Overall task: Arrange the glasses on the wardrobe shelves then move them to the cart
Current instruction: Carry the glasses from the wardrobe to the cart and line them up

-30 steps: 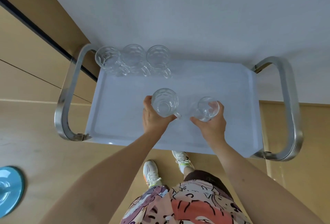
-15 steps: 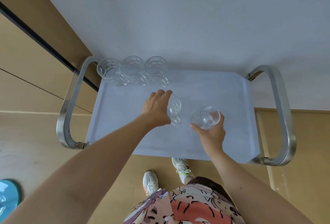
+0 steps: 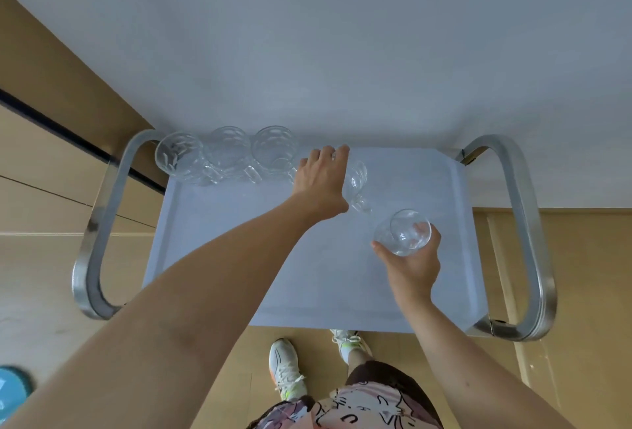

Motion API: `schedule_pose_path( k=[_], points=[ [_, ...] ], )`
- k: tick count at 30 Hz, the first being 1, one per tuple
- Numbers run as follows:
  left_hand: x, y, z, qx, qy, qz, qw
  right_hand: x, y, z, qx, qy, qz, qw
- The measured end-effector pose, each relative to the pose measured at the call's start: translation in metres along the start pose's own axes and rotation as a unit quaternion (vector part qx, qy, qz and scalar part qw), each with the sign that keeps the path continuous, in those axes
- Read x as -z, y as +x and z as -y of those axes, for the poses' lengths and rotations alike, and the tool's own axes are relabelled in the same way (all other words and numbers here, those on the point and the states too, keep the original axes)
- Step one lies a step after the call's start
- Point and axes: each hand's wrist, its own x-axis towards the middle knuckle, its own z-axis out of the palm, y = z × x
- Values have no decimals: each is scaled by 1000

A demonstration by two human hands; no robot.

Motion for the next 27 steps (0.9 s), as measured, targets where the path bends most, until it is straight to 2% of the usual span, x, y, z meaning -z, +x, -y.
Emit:
schedule_pose_path(
  k=[8,24,27],
  points=[
    [-3,34,22,36,27,-45,998,-17,21,7,17,-5,19,1000],
    [5,57,38,60,20,-32,998,-37,38,19,52,-28,64,996],
    [2,56,34,83,10,-35,996,-38,38,19,60,-28,66,996]
  ],
)
